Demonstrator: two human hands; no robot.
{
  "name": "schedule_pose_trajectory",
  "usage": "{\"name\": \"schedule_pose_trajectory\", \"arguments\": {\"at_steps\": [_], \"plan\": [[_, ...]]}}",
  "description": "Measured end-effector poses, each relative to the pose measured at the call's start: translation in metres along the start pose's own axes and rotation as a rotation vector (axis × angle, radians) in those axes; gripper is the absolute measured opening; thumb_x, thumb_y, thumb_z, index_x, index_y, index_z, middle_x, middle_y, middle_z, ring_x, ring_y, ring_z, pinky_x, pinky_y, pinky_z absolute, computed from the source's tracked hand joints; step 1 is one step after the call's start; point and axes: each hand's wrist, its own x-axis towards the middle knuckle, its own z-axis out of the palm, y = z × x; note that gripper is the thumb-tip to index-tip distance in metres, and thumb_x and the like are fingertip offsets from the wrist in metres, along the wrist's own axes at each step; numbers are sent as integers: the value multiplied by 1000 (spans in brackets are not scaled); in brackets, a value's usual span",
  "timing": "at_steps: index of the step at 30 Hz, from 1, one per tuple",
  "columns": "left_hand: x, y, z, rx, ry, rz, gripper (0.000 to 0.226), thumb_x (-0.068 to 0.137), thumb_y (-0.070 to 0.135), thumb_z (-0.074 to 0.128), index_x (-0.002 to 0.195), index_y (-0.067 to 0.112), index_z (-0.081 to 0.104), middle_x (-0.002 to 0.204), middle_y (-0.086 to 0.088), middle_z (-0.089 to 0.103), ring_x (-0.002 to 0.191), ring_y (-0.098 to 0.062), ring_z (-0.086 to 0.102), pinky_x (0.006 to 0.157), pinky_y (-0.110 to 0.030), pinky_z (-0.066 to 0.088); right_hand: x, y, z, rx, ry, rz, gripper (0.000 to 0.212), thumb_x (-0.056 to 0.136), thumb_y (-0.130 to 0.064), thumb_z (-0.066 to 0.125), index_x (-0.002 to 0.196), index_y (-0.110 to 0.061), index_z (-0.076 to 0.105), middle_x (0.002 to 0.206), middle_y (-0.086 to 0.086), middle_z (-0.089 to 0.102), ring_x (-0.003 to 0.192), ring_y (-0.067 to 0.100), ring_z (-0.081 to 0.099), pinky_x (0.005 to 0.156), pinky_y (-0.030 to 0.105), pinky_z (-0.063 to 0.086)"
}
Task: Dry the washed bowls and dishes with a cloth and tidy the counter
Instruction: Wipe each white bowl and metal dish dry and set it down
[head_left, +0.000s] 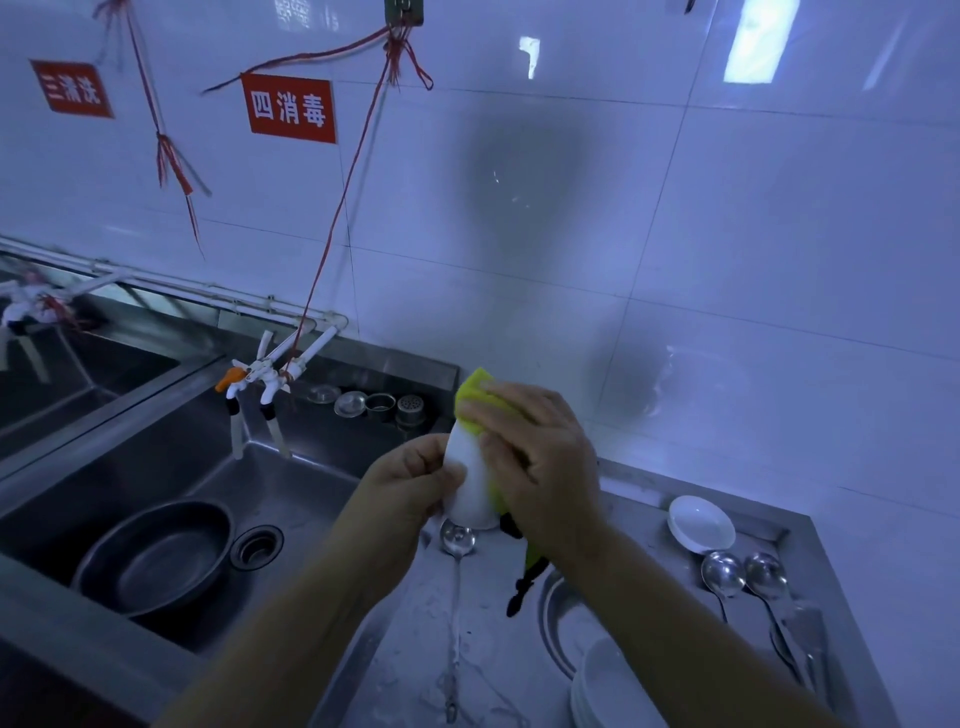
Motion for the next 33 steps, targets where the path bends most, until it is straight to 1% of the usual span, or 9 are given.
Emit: {"name": "schedule_pose_trajectory", "arguments": {"at_steps": [3, 8, 11, 14, 17, 19, 21, 27, 33], "plan": [[1, 1, -2, 12, -10, -4, 22, 86, 0, 47, 101, -7, 61, 89, -16, 70, 77, -21, 67, 65, -26, 53, -4, -1, 3, -91, -19, -125, 26, 90, -23, 53, 107, -22, 73, 117, -6, 65, 111, 16, 56, 86, 38, 46], [-1, 8, -8, -82, -10, 17, 30, 77, 6, 51, 103, -1, 64, 91, -13, 72, 78, -18, 68, 65, -25, 55, 14, 13, -12, 344, -46, 310, 26, 94, -8, 52, 109, -18, 72, 111, -7, 68, 103, 2, 60, 87, 19, 43], [3, 10, -14, -267, 58, 25, 35, 78, 9, 47, 109, 2, 63, 101, -14, 71, 88, -21, 68, 75, -28, 58, 5, 17, -14, 329, -61, 359, 31, 97, -5, 51, 120, -20, 65, 115, -8, 64, 103, -7, 56, 87, 8, 40], [7, 6, -14, -412, 119, 19, 41, 79, 12, 45, 117, 3, 57, 105, -11, 70, 92, -18, 68, 82, -29, 55, -8, 16, -8, 206, 22, 309, 36, 95, -9, 54, 128, -25, 54, 118, -15, 56, 108, -7, 52, 92, 8, 37], [9, 0, -9, -440, 158, -1, 41, 79, 12, 47, 117, 3, 57, 105, -12, 70, 93, -20, 68, 87, -31, 53, -10, 10, -4, 4, 123, 165, 35, 92, -16, 57, 127, -13, 58, 118, -6, 58, 108, 10, 51, 93, 22, 41], [9, -1, -6, -403, 154, -13, 39, 80, 12, 49, 117, 3, 58, 107, -15, 69, 96, -23, 67, 92, -35, 50, -11, 6, 0, -125, 85, -33, 34, 91, -19, 53, 121, -5, 63, 119, 4, 64, 104, 22, 54, 91, 36, 47], [9, -1, -7, -399, 147, -18, 38, 80, 12, 49, 115, 2, 59, 107, -16, 69, 95, -24, 67, 91, -35, 51, -13, 2, 2, -134, 47, -95, 33, 92, -19, 51, 118, -5, 65, 120, 6, 65, 102, 27, 56, 87, 43, 50], [5, 6, -19, -404, 113, -30, 38, 79, 11, 47, 113, 2, 60, 100, -13, 71, 90, -20, 68, 86, -32, 53, -24, 17, -20, -178, -32, -381, 35, 101, -22, 42, 104, -6, 73, 109, 6, 70, 92, 28, 64, 70, 42, 49], [2, 6, -13, -337, 98, -67, 35, 76, 6, 48, 109, -1, 60, 92, -13, 72, 80, -20, 70, 74, -28, 57, -14, 24, -26, -257, 18, -362, 31, 98, -20, 46, 103, -4, 73, 106, 7, 70, 93, 27, 60, 73, 39, 47]]}}
